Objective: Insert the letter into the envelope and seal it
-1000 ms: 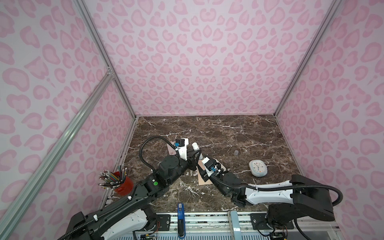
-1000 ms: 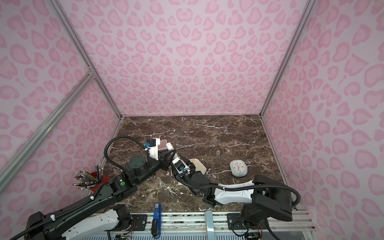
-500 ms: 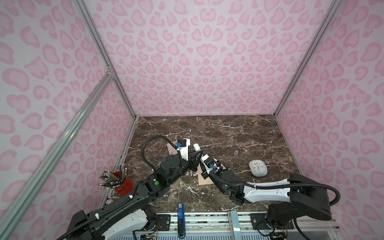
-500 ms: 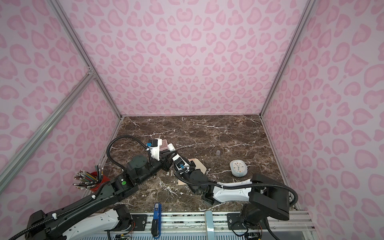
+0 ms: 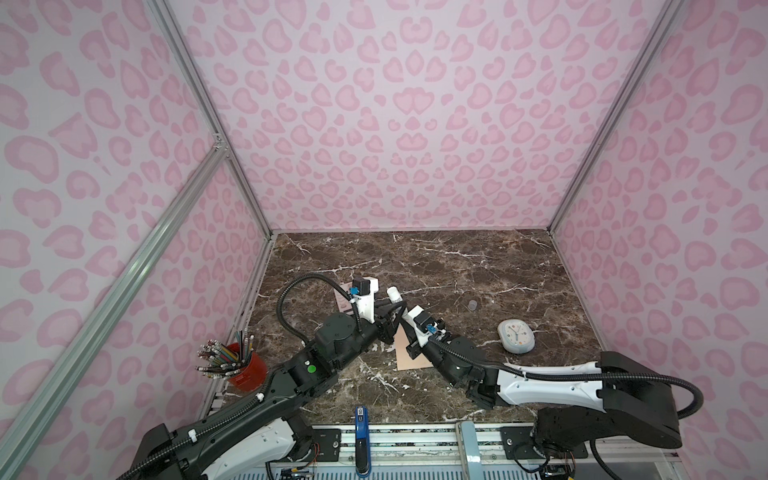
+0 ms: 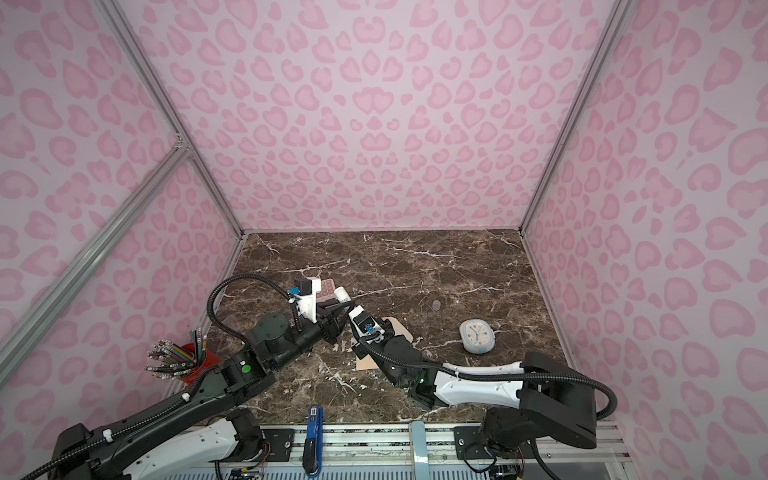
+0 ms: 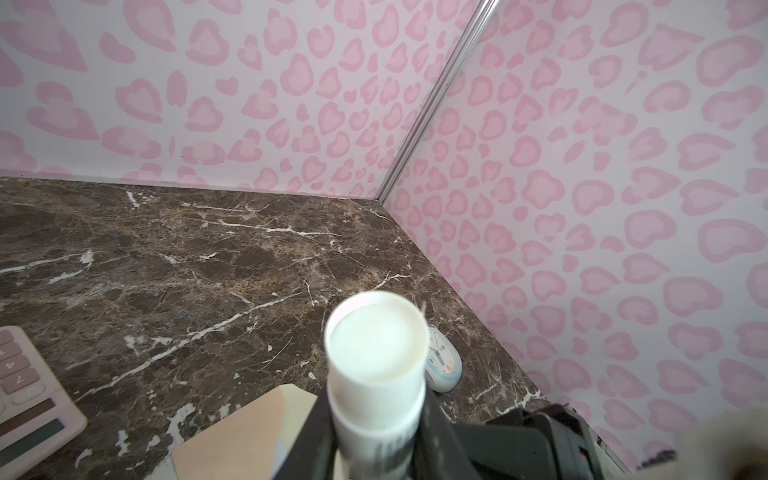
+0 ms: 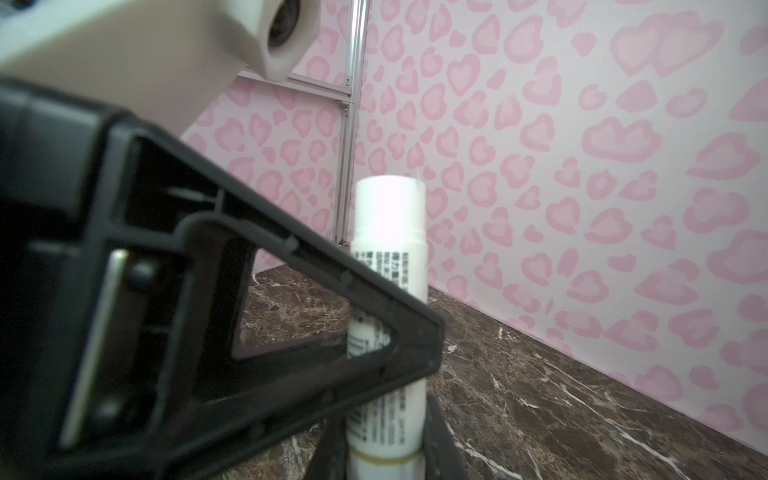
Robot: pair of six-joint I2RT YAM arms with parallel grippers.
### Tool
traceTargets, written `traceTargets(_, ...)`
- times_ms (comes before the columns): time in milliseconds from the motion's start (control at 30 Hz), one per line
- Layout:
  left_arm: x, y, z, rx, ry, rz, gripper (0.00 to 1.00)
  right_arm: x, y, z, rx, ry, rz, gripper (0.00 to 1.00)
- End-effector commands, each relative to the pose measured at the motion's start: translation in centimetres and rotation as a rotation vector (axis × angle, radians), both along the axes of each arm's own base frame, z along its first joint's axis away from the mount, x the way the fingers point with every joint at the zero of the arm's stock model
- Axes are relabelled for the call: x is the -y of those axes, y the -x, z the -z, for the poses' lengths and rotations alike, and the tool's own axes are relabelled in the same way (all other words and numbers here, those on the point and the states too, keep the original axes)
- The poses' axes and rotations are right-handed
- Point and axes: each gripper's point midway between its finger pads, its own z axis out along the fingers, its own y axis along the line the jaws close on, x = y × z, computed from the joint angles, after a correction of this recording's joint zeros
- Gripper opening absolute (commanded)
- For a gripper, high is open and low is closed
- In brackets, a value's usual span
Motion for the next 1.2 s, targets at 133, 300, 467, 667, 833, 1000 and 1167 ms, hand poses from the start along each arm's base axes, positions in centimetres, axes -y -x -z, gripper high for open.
traceTargets(133, 1.2, 4.0, -1.2, 0.089, 0.036, 0.244, 0.08, -1.3, 4.8, -2.2, -0.086, -0.109, -0.319, 0.02)
traceTargets(300, 1.5, 6.4, -2.0, 0.122, 0.063, 0.376, 0.08, -0.7, 7.1, -4.1, -0.105, -0.175, -0.448, 0.02)
traceTargets(467, 1.8, 8.4, -2.8, 0.143, 0.077, 0.488, 0.07, -0.3, 8.8, -5.5, -0.138, -0.200, -0.552, 0.02)
traceTargets(667, 1.9, 9.9, -3.1, 0.154, 0.085, 0.567, 0.06, 0.1, 10.3, -6.5, -0.188, -0.222, -0.667, 0.03)
traceTargets(833, 1.9, 10.2, -3.1, 0.159, 0.089, 0.584, 0.05, 0.1, 10.6, -6.1, -0.224, -0.197, -0.705, 0.05)
traceTargets(1000, 1.5, 9.0, -3.2, 0.153, 0.091, 0.510, 0.04, 0.2, 9.4, -4.3, -0.186, -0.093, -0.620, 0.29)
traceTargets(1167, -0.3, 5.4, -3.6, 0.133, 0.089, 0.267, 0.04, 0.9, 6.8, -1.2, -0.103, 0.063, -0.446, 0.53)
